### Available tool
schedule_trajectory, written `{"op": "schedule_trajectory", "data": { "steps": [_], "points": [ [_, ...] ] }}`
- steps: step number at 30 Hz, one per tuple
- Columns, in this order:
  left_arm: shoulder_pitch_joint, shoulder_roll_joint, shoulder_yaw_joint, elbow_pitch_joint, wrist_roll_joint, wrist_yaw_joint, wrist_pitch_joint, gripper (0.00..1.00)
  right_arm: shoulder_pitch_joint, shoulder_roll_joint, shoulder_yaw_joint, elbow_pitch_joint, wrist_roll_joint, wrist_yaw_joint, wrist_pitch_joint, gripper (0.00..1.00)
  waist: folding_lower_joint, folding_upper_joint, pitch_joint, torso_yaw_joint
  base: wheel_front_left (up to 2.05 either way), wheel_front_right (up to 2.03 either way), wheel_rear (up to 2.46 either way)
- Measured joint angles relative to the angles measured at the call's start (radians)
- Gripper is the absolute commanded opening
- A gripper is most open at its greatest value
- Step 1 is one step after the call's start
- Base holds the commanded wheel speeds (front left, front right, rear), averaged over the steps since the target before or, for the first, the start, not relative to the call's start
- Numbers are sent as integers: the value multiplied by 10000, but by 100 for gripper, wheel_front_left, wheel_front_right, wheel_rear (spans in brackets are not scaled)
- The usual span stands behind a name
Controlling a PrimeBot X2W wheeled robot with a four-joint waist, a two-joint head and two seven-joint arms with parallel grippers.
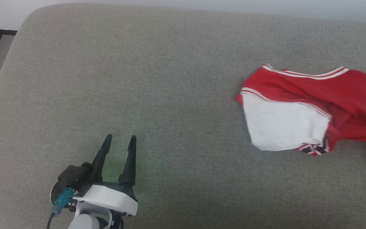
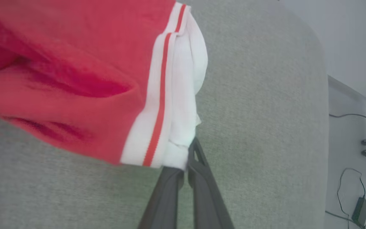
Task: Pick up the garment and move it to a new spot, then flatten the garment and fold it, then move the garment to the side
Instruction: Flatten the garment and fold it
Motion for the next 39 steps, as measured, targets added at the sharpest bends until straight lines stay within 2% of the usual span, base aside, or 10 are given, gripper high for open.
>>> {"op": "schedule_trajectory", "data": {
  "steps": [4, 8, 9, 12, 16, 24, 27, 32, 36, 39],
  "points": [
    [-79, 2, 0, 2, 65, -27, 0, 100, 87, 201, -784, 604, -476, 0, -431, 0, 0, 0, 130, -40, 0, 0, 0],
    [-223, 4, 73, 33, 186, -42, 0, 100, 67, 629, -865, 1122, -709, 0, -861, 0, 0, 0, 231, -107, 0, 0, 0],
    [-234, 6, 96, 46, 290, -44, 0, 100, 9, 794, -840, 1233, -721, 0, -1009, 14, 0, 0, 243, -143, 0, 0, 0],
    [-267, 8, 182, 71, 489, -61, 0, 100, -302, 1283, -897, 1404, -863, 0, -1641, 100, 0, 0, 249, -308, 0, 0, 0],
    [-523, 217, 90, 56, 658, -86, 0, 100, -354, 1919, -882, 1609, -997, 0, -2717, 100, 0, 0, 170, -601, 0, 0, 0],
    [-2260, 2232, -1682, -44, 788, -90, 8, 100, -71, 2685, -1062, 955, -1258, 2, -5076, 100, 0, 0, -250, -1328, 0, 0, 0],
    [-3280, 2880, -2736, 173, 284, -96, 723, 100, -75, 3035, -1149, 430, -1187, -2, -6144, 100, 0, 0, -388, -1634, 0, 0, 0],
    [-4863, 3559, -4646, 426, -1634, -100, 2752, 100, -230, 3708, -848, -35, -1035, 0, -7315, 100, 0, 0, -537, -2193, 0, 0, 0],
    [-5867, 3624, -5720, 621, -3896, -100, 4734, 100, -357, 4011, -548, -107, -1057, 0, -7674, 100, 0, 0, -571, -2643, 0, 0, 0],
    [-6211, 3429, -6063, 1081, -5986, -98, 6966, 100, -492, 4188, -506, -163, -1080, 0, -7808, 100, 0, 0, -534, -2942, 0, 0, 0]
  ]
}}
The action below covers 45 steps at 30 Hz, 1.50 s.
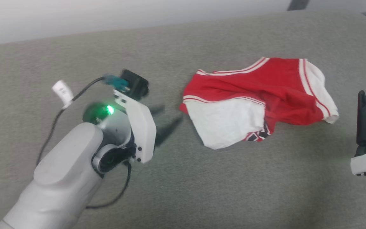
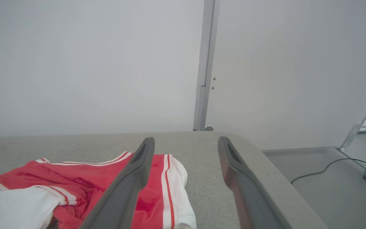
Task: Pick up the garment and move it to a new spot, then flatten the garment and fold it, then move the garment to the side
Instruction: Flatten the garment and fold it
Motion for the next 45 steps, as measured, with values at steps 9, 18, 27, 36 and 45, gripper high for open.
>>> {"op": "schedule_trajectory", "data": {
  "steps": [9, 18, 27, 36, 45],
  "points": [
    [-274, -48, -339, 694, -2545, 297, 4366, 100, -56, 322, 171, 84, 44, 0, -198, 100, 0, 0, 343, -785, 0, 0, 0],
    [-567, -393, -75, 1172, -2907, 677, 4357, 100, -263, 518, 385, 405, 42, 0, -418, 100, 0, 0, 828, -1355, 0, 0, 0],
    [-859, -953, -142, 1730, -2903, 537, 4094, 15, -459, 531, 566, 479, -31, 0, -451, 100, 0, 0, 945, -1516, 0, 0, 0],
    [-1020, -1141, 54, 2151, -3120, 349, 3808, 0, -455, 493, 525, 477, -33, 0, -395, 100, 0, 0, 829, -1316, 0, 0, 0],
    [-1022, 662, 378, 1816, -2917, 186, 3919, 0, -292, 476, 447, 328, -46, 0, -267, 100, 0, 0, 606, -819, 0, 0, 0]
  ]
}}
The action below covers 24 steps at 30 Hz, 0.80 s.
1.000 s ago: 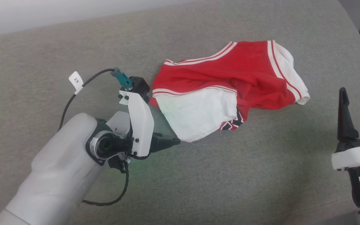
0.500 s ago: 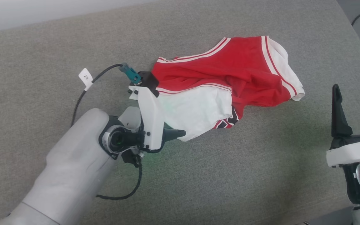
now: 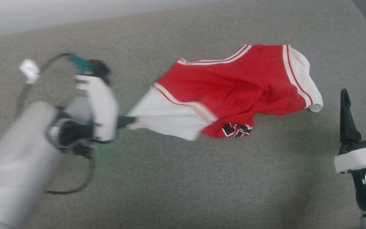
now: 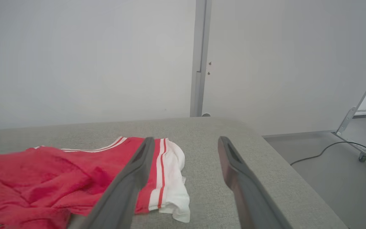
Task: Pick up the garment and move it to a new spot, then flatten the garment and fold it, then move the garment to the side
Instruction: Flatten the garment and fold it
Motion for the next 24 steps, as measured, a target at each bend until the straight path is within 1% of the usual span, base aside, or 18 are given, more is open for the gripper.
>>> {"op": "schedule_trajectory", "data": {
  "steps": [3, 6, 9, 11, 15, 17, 22, 23, 24],
  "points": [
    [-16, 1043, 117, -81, 477, 63, -102, 0, 110, 29, 36, -33, 0, 0, 15, 100, 0, 0, -54, 169, 0, 0, 0],
    [-149, 1847, 196, -69, 936, 226, -245, 0, 110, 42, 92, -81, 2, 0, 88, 100, 0, 0, -63, 287, 0, 0, 0],
    [-202, 2313, 221, 86, 1377, 410, -456, 0, 104, 31, 128, -123, 6, 0, 105, 100, 0, 0, -16, 324, 0, 0, 0],
    [-267, 2566, 13, 259, 1931, 462, -617, 0, 89, 4, 184, -150, 35, 0, 136, 100, 0, 0, 33, 311, 0, 0, 0],
    [-350, 2635, -176, 790, 2380, 612, -903, 0, 56, -77, 257, -221, 56, 0, 217, 100, 0, 0, 132, 202, 0, 0, 0],
    [-346, 2631, -393, 1072, 2637, 604, -1003, 0, 58, -90, 236, -245, 63, 0, 242, 100, 0, 0, 189, 133, 0, 0, 0],
    [-343, 2460, -464, 1756, 2677, 571, -1283, 0, 101, -113, 196, -261, 88, 0, 313, 100, 0, 0, 304, 18, 0, 0, 0],
    [-344, 2424, -462, 1848, 2696, 525, -1446, 8, 107, -117, 201, -261, 88, 0, 316, 100, 0, 0, 304, 23, 0, 0, 0],
    [-345, 2353, -453, 1952, 2704, 518, -1613, 27, 108, -128, 207, -265, 86, 0, 326, 100, 0, 0, 297, 40, 0, 0, 0]
  ]
}}
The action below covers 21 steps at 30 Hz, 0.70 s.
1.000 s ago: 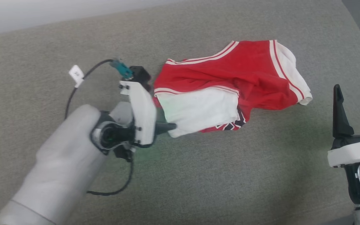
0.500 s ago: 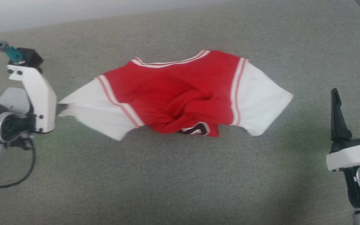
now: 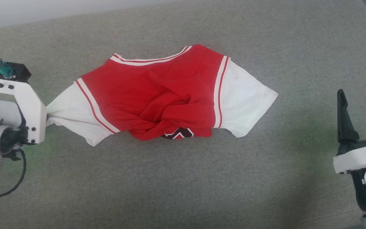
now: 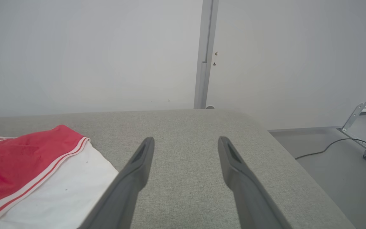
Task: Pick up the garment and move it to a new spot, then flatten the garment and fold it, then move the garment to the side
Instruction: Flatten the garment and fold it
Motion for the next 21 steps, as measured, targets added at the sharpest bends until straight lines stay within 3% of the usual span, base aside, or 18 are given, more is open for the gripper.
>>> {"op": "schedule_trajectory", "data": {
  "steps": [1, 3, 9, 16, 21],
  "points": [
    [0, -69, 6, 88, 10, -36, -192, 44, 0, -10, 15, -2, -12, 0, 42, 100, 0, 0, -18, 27, 0, 0, 0],
    [1, -180, -17, 211, 107, -167, -644, 100, 3, -67, 73, 6, -13, 0, 98, 100, 0, 0, -77, 114, 0, 0, 0],
    [236, -477, 82, 472, 201, -339, -2192, 100, 4, -385, 305, 8, -104, 0, 502, 100, 0, 0, -367, 539, 0, 0, 0],
    [1170, -1139, 332, -25, 435, -416, -5264, 100, 6, -1080, 905, 199, -224, 0, 1394, 100, 0, 0, -772, 1346, 0, 0, 0],
    [2226, -1866, 439, -439, 802, 314, -7693, 100, -18, -1739, 1542, 472, -35, 0, 2251, 100, 0, 0, -1027, 2099, 0, 0, 0]
  ]
}}
